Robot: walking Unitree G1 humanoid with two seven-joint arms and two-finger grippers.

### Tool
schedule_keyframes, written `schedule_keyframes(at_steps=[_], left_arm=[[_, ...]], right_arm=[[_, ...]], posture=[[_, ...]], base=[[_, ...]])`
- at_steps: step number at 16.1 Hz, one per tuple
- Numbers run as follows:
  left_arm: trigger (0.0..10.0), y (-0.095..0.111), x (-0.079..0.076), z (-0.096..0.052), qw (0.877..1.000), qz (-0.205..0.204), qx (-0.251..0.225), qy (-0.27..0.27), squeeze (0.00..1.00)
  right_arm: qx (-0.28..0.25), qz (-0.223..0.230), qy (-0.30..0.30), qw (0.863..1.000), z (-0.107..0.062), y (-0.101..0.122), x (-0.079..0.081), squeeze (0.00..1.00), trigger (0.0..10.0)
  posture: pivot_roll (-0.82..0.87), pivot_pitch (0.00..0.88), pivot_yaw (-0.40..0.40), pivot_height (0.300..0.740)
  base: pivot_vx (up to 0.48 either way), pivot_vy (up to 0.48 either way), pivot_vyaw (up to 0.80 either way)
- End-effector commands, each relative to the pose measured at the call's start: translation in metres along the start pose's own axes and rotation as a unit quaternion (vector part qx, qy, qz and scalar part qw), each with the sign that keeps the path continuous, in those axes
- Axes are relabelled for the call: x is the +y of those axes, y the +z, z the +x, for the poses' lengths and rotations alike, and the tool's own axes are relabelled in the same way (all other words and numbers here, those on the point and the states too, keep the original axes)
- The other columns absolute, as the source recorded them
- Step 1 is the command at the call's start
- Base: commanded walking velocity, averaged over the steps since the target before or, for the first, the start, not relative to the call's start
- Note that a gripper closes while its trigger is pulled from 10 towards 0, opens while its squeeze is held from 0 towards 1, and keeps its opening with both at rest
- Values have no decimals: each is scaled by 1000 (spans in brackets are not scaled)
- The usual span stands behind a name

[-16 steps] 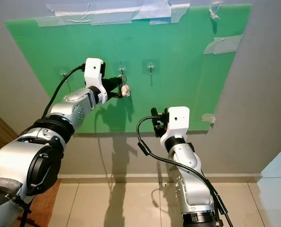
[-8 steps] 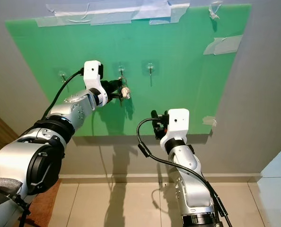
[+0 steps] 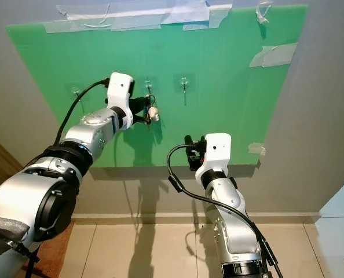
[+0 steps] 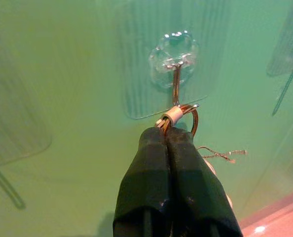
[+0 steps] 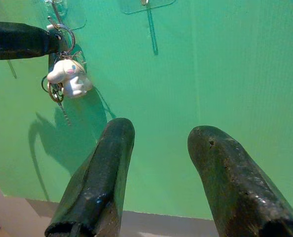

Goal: Hang keys on a hook

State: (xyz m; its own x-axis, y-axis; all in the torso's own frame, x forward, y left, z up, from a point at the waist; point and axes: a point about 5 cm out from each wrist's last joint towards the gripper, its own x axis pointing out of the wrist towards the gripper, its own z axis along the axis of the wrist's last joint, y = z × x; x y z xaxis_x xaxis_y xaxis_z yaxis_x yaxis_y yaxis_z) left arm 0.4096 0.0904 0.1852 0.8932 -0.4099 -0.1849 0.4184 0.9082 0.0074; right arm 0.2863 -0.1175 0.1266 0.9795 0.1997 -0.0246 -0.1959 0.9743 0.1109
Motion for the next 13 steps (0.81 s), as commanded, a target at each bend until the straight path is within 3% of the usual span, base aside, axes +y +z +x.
schedule_keyframes(at_steps=[1, 5, 9, 13], left_arm=[[10000, -12, 6, -3, 999, 19, 24, 15, 1000], [10000, -15, 10, -4, 998, 42, 28, 32, 1000], [10000, -18, 12, -5, 998, 40, 32, 39, 1000], [10000, -7, 14, -7, 986, 158, -7, 55, 1000]], right_arm=[[-2, -3, 11, 1000, 1, 3, 6, 0, 10000], [0, -4, 16, 1000, 1, 2, 7, 0, 10000], [1, -3, 17, 1000, 1, 2, 7, 0, 10000], [-1, -6, 17, 1000, 2, 2, 7, 0, 10000]], posture=[[-229, 0, 164, 740], [-223, 0, 156, 740], [-224, 0, 158, 740], [-209, 0, 148, 740]], base=[[0, 0, 0], [0, 0, 0], [0, 0, 0], [0, 0, 0]])
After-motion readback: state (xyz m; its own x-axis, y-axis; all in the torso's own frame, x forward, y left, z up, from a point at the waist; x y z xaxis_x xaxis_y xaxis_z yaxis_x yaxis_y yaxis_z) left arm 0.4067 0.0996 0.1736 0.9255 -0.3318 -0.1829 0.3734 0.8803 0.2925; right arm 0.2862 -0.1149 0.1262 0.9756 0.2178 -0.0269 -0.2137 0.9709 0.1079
